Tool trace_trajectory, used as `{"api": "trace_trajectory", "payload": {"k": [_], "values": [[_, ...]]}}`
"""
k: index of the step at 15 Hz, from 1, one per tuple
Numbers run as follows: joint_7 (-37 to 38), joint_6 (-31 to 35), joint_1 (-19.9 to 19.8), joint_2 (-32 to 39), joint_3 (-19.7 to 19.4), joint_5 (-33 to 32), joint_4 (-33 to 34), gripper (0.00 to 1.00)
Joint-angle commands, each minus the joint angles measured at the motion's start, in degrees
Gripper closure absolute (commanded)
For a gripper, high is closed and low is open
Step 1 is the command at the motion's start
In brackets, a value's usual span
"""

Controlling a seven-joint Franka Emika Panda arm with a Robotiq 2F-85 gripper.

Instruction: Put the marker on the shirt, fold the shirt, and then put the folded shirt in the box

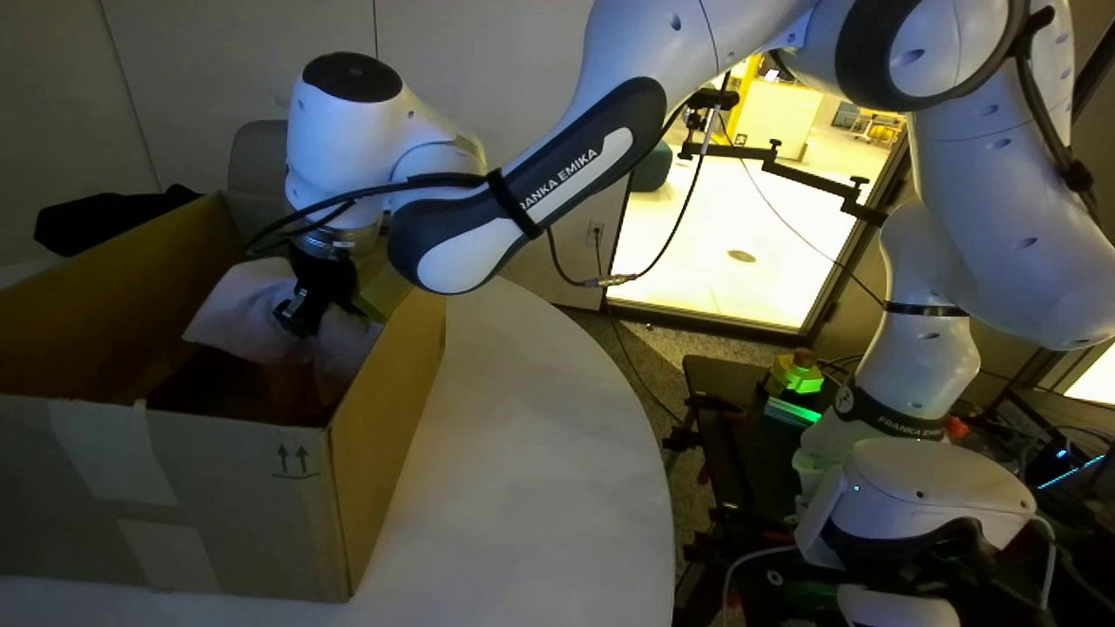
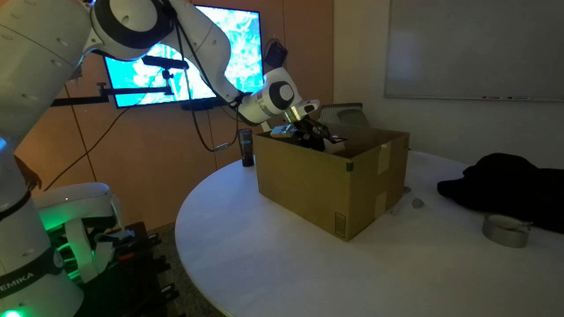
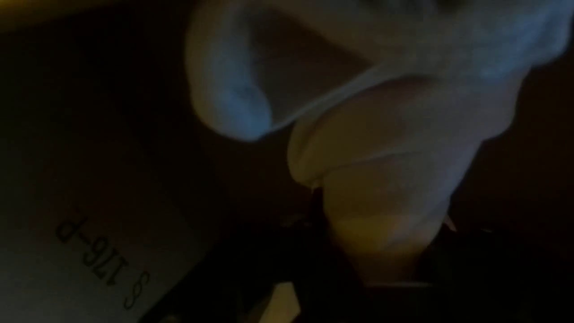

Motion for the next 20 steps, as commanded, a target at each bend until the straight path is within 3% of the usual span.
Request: {"api": "trace_trajectory", "payload": {"k": [1,6,13,20], "values": [[-5.95,-0.79,-0.29,-2.39,-0.21,1.06,-1.13,0.38],[-10.68,-1.85,0.05,-10.09,0.66,0.75,-6.28,0.02],[-21.65,-16.49,-3.17,-27.83,6.08,2.86,-20.18,0.00],[-30.65,-23.89,-8.60,-48.96,8.40,8.97,-39.78,0.00]]}}
